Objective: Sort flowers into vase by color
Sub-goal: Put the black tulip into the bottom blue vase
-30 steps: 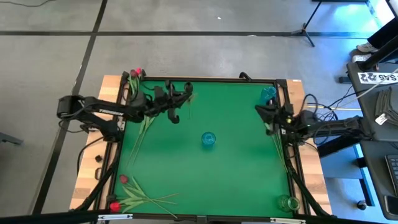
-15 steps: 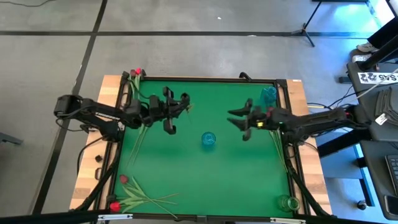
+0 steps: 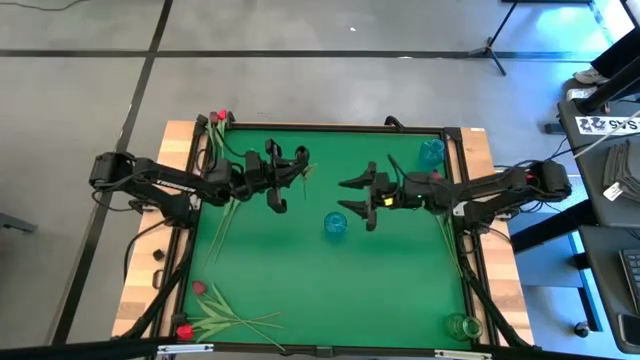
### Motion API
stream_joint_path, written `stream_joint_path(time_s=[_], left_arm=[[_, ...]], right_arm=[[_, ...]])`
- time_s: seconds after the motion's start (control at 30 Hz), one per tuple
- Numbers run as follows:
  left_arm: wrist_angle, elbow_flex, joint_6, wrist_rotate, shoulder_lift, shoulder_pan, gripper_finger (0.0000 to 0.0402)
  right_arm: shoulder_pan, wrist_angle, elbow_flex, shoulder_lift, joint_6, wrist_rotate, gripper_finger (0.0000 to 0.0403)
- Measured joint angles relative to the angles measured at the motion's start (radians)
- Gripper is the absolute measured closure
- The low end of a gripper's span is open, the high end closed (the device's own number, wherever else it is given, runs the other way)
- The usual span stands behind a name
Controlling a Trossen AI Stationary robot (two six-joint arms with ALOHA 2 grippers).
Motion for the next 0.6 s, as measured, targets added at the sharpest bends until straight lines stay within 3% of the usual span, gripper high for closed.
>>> stream_joint_path(time_s=[0.2,0.6], left_arm=[[-0.012,0.000,0.004,0.000,-0.003,0.000,0.0396],[-0.039,0.000,0.008,0.017,0.007,-0.054,0.0396]], right_arm=[[0.000,0.001,0.113,0.059,-0.050,-0.081,0.0148],[0.012,-0.019,0.209,0.146,-0.075,-0.115,0.0148]])
